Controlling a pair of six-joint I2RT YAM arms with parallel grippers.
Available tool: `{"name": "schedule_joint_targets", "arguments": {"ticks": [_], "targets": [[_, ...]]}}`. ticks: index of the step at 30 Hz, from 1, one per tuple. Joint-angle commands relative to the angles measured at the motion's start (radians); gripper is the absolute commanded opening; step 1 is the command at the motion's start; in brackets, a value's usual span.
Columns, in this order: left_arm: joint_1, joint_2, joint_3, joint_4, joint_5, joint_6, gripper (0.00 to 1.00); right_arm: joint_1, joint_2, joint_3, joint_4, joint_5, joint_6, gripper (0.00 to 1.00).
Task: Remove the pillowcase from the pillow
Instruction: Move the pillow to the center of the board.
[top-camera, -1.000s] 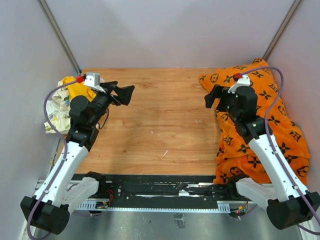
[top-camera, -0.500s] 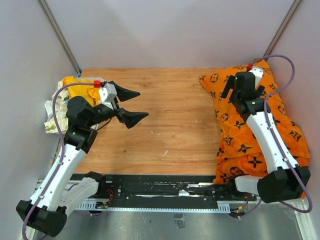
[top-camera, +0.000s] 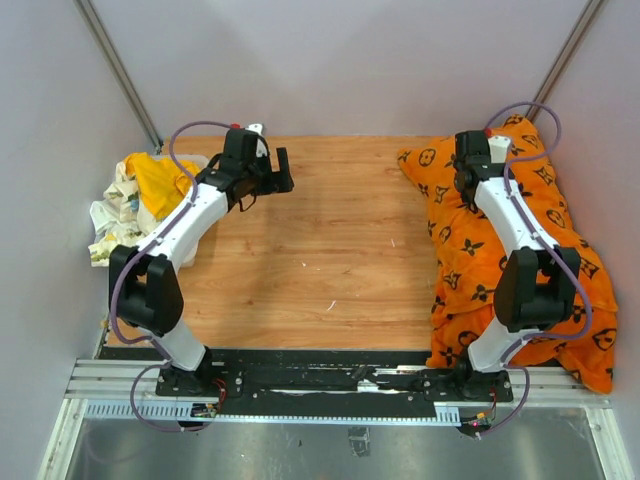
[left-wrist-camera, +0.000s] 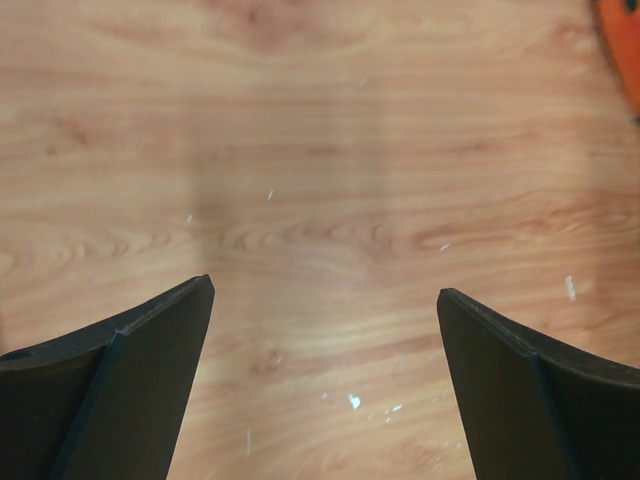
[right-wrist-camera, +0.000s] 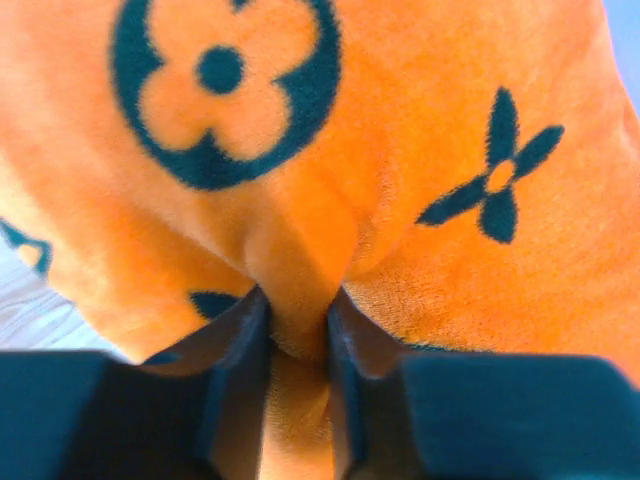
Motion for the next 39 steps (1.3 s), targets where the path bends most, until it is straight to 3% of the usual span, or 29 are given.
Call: {"name": "schedule_joint_targets", "arguments": {"ticks": [1, 4, 8, 10, 12, 13, 16, 17, 19, 24, 30, 36, 38, 39], "targets": [[-0.013, -0.096, -0.014, 0.015, -0.022, 0.002, 0.99, 0.103, -0.055, 0.024, 0.031, -0.202, -0.103, 0.12], [-0.012, -0.184, -0.081, 0.147, 0.089, 0.044, 0.99, 0.257, -0.111, 0.019, 0.141, -0.348, -0.212, 0.01], [-0.011, -0.359, -0.264, 0.369, 0.065, 0.009, 0.99, 0.459, -0.134, 0.075, 0.241, -0.598, -0.356, 0.01], [-0.01, -0.471, -0.411, 0.502, 0.045, -0.007, 0.99, 0.501, -0.129, 0.117, 0.259, -0.743, -0.372, 0.01], [-0.007, -0.542, -0.446, 0.523, 0.017, -0.007, 0.99, 0.513, -0.121, 0.14, 0.303, -0.827, -0.35, 0.01], [-0.006, -0.555, -0.438, 0.506, 0.009, -0.003, 0.99, 0.513, -0.108, 0.146, 0.332, -0.842, -0.334, 0.09], [-0.006, -0.524, -0.38, 0.423, 0.037, 0.019, 0.99, 0.513, -0.058, 0.186, 0.313, -0.82, -0.336, 0.82], [-0.005, -0.507, -0.364, 0.399, 0.074, 0.025, 0.99, 0.513, -0.057, 0.184, 0.3, -0.812, -0.35, 0.91], [-0.005, -0.479, -0.344, 0.367, 0.123, 0.035, 0.99, 0.511, -0.097, 0.13, 0.297, -0.764, -0.361, 0.99], [-0.05, -0.455, -0.364, 0.341, 0.222, 0.076, 0.99, 0.468, -0.393, -0.196, 0.417, -0.64, -0.272, 0.98], [-0.242, -0.308, -0.303, 0.198, -0.006, 0.153, 0.99, 0.345, -0.68, -0.5, 0.379, -0.591, -0.091, 0.98], [-0.273, -0.257, -0.463, 0.277, -0.05, 0.089, 0.99, 0.303, -0.701, -0.668, 0.342, -0.678, -0.061, 0.99], [-0.273, -0.226, -0.477, 0.277, -0.062, 0.084, 0.89, 0.3, -0.686, -0.719, 0.395, -0.722, -0.03, 0.96], [-0.273, -0.209, -0.472, 0.27, -0.066, 0.088, 0.78, 0.3, -0.678, -0.74, 0.432, -0.745, -0.013, 0.87]]}}
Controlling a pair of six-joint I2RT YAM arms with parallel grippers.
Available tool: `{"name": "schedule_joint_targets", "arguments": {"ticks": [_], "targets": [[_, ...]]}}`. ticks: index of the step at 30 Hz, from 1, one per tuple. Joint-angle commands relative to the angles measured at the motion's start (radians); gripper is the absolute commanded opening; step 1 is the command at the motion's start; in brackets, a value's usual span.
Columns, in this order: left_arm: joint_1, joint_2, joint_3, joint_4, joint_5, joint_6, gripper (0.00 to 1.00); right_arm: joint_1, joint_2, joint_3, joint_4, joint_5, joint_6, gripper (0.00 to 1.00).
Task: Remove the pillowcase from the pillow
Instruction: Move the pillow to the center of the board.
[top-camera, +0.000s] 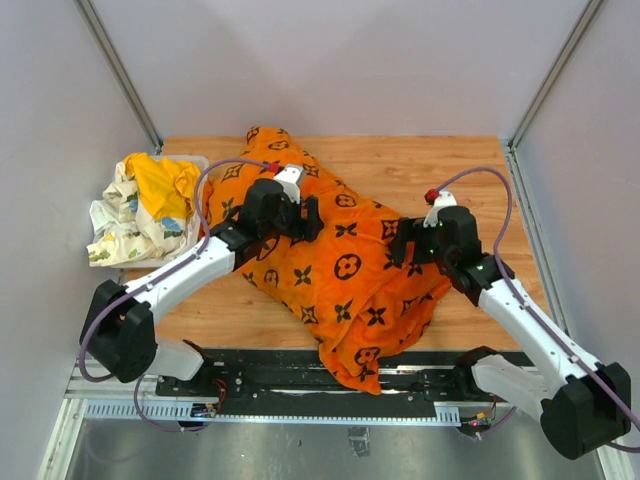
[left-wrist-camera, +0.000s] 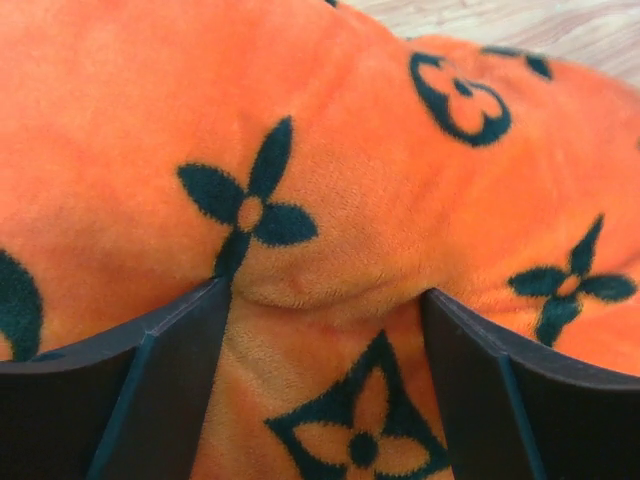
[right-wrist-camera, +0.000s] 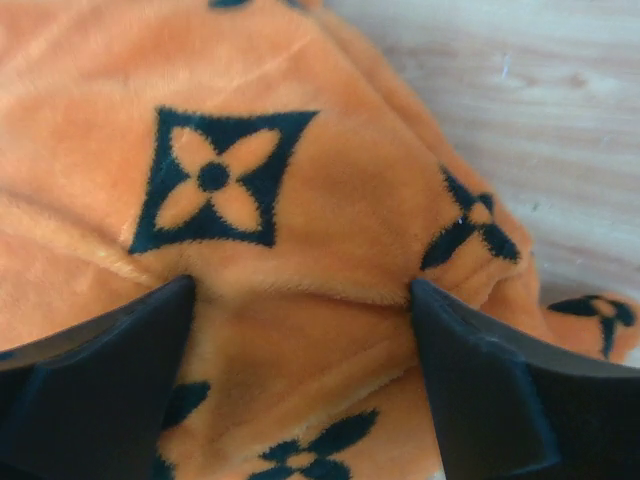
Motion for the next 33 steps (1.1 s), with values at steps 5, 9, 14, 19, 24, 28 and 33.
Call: {"name": "schedule_joint_targets", "arguments": {"ticks": [5, 9, 14, 19, 24, 28, 33], "targets": [[0.008, 0.127, 0.059, -0.037, -0.197, -0.042, 0.14, -0.019, 0.089, -0.056, 0.204, -0.165, 0.123, 0.23], [0.053, 0.21, 0.232, -0.05, -0.184, -0.024, 0.0, -0.031, 0.174, 0.119, 0.23, -0.145, 0.095, 0.01], [0.068, 0.355, 0.65, -0.159, -0.238, 0.051, 0.0, -0.064, 0.3, 0.386, 0.237, -0.154, 0.076, 0.01], [0.099, 0.479, 0.902, -0.221, -0.189, 0.067, 0.02, -0.081, 0.416, 0.49, 0.225, -0.166, 0.066, 0.82], [0.103, 0.452, 0.792, -0.206, -0.146, 0.061, 0.96, -0.098, 0.381, 0.382, 0.17, -0.226, 0.071, 0.98], [0.054, 0.308, 0.589, -0.09, -0.109, 0.119, 0.99, -0.126, 0.137, 0.106, 0.225, -0.126, 0.111, 0.98], [-0.139, 0.244, 0.489, -0.042, -0.053, 0.282, 0.99, -0.164, -0.217, -0.153, 0.264, 0.06, 0.144, 0.98]]}}
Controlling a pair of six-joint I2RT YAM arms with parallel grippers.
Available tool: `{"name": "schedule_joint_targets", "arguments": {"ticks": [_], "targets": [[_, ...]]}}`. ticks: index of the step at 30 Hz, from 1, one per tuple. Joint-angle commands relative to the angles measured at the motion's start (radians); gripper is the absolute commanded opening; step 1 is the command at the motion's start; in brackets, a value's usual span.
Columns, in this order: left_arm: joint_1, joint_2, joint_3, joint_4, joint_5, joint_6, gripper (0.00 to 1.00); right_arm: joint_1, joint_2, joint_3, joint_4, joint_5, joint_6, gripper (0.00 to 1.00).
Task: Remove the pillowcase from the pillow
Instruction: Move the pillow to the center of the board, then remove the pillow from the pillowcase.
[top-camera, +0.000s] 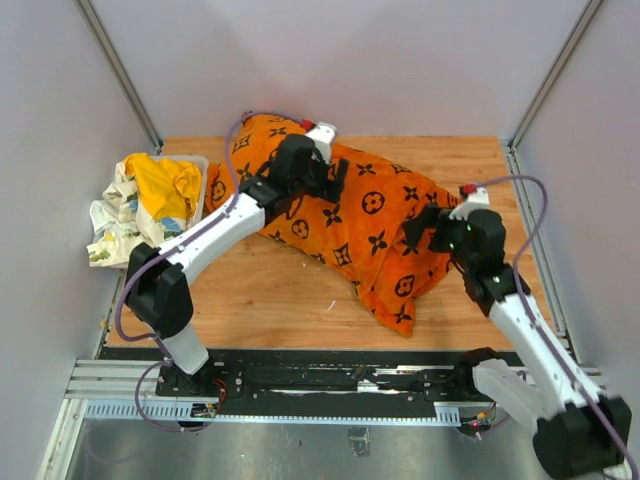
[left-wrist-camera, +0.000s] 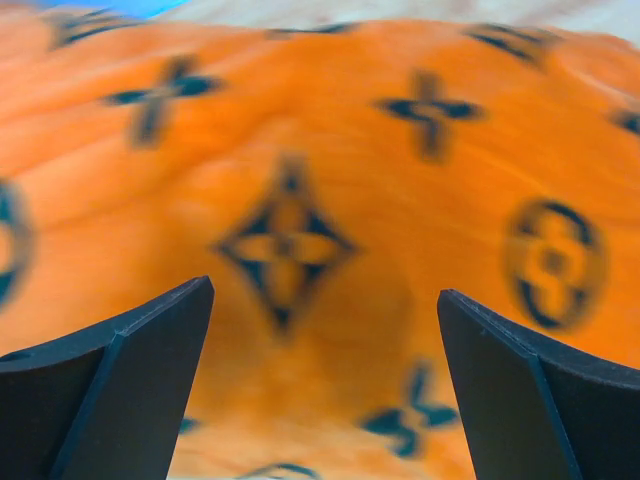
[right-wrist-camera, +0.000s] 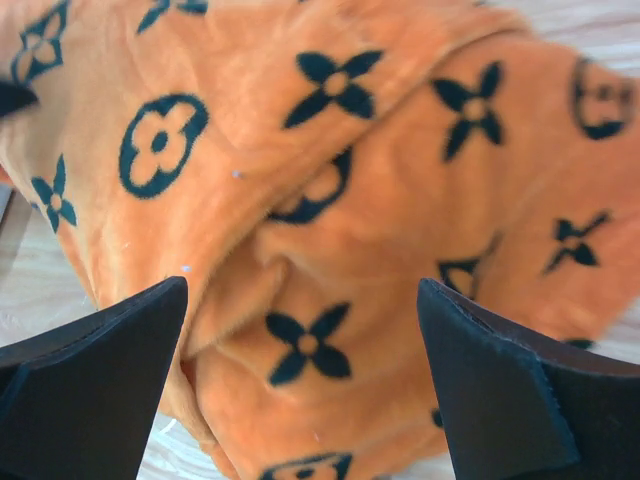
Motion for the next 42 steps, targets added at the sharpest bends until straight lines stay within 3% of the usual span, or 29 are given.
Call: {"name": "schedule_joint_targets", "arguments": {"ticks": [1, 3, 8, 12, 20, 26, 31, 36, 42], "targets": [[-0.186, -0.072, -0.035, 0.129, 0.068, 0.162, 0.99, -0.05, -0.275, -0.125, 0.048, 0.202, 0.04, 0.98], [-0.244, -0.044, -0.031, 0.158, 0.07, 0.175, 0.99, -0.102, -0.318, -0.143, 0.003, 0.218, 0.07, 0.98], [-0.277, 0.07, 0.067, 0.156, 0.156, 0.105, 0.99, -0.294, -0.261, -0.123, -0.065, 0.032, 0.178, 0.98], [-0.298, 0.139, 0.102, 0.155, 0.147, 0.117, 0.99, -0.341, -0.192, -0.122, -0.05, -0.046, 0.202, 0.98], [-0.3, 0.205, 0.081, 0.172, 0.165, 0.136, 0.99, -0.341, -0.12, -0.145, -0.018, -0.083, 0.211, 0.98], [-0.299, 0.24, 0.079, 0.15, -0.036, 0.148, 0.94, -0.341, -0.102, -0.146, -0.004, -0.106, 0.208, 0.99], [-0.296, 0.22, 0.027, 0.162, -0.087, 0.163, 0.94, -0.302, -0.072, -0.109, -0.024, -0.103, 0.193, 0.98], [-0.265, 0.164, -0.043, 0.203, -0.059, 0.136, 0.94, -0.244, -0.037, -0.066, -0.044, -0.045, 0.194, 0.98], [-0.194, 0.066, -0.126, 0.252, 0.106, 0.087, 0.96, -0.109, 0.02, -0.017, -0.04, 0.053, 0.178, 0.98]]}}
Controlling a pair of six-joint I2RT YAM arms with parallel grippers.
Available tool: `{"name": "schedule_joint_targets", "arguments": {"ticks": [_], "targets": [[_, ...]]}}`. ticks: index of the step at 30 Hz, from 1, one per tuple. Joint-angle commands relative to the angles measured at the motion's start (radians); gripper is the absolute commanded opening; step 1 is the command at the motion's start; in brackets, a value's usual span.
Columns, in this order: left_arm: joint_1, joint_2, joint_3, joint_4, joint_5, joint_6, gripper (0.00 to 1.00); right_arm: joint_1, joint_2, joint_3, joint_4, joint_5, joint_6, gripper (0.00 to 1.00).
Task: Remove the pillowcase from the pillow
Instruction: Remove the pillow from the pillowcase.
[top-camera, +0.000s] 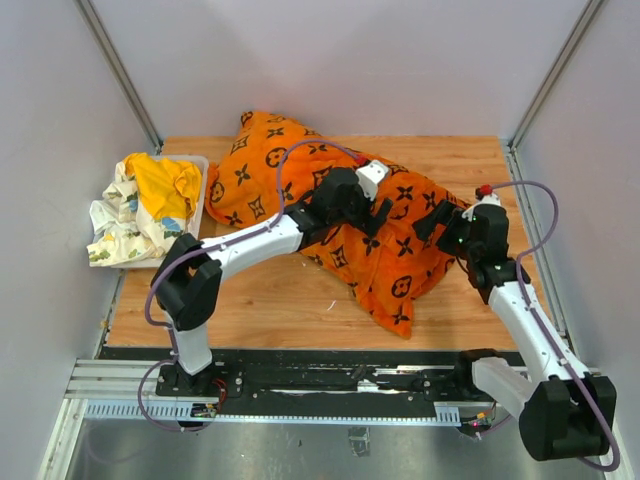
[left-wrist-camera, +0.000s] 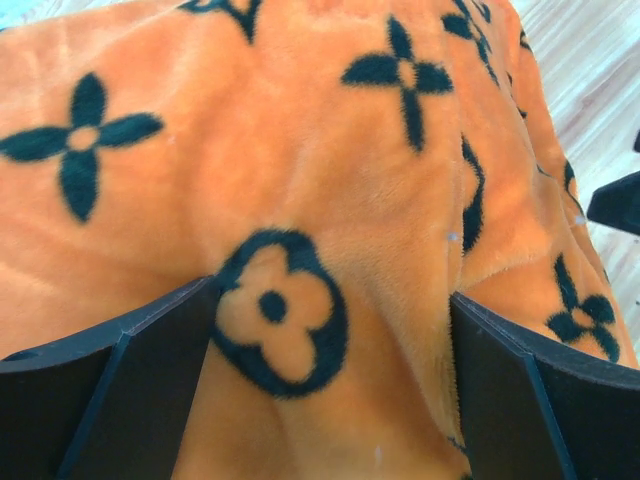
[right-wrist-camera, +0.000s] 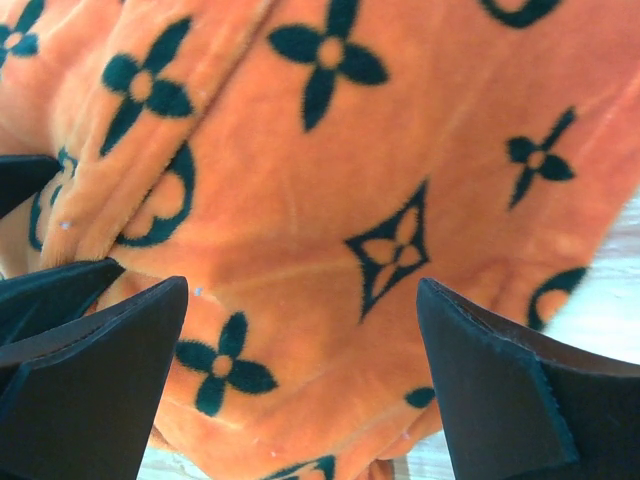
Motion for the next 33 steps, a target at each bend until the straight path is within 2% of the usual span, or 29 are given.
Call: {"name": "schedule_joint_targets", "arguments": {"ticks": [1, 5, 17, 21, 27, 30, 33], "targets": [[0.076, -0.096, -0.069, 0.024, 0.095, -0.044, 0.96, 0.102, 0.04, 0.059, 0.012, 0.092, -0.009, 0.98], [0.117, -0.147, -0.128, 0.07, 0.197, -0.084, 0.99, 0.168, 0.094, 0.081, 0.039, 0.117, 0.002, 0.98], [0.122, -0.073, -0.108, 0.033, 0.163, -0.106, 0.97, 0.38, 0.211, 0.199, 0.052, 0.235, -0.038, 0.99], [0.122, -0.061, -0.108, 0.031, 0.145, -0.107, 0.97, 0.411, 0.257, 0.233, 0.019, 0.265, -0.056, 0.99], [0.122, -0.055, -0.119, 0.019, 0.102, -0.104, 0.96, 0.373, 0.278, 0.182, -0.014, 0.297, -0.089, 0.97], [0.122, -0.053, -0.126, 0.014, 0.093, -0.101, 0.96, 0.285, 0.252, 0.109, -0.042, 0.268, -0.079, 0.97], [0.122, -0.051, -0.133, 0.016, 0.088, -0.101, 0.96, 0.138, 0.204, 0.011, -0.059, 0.187, -0.057, 0.97]]}}
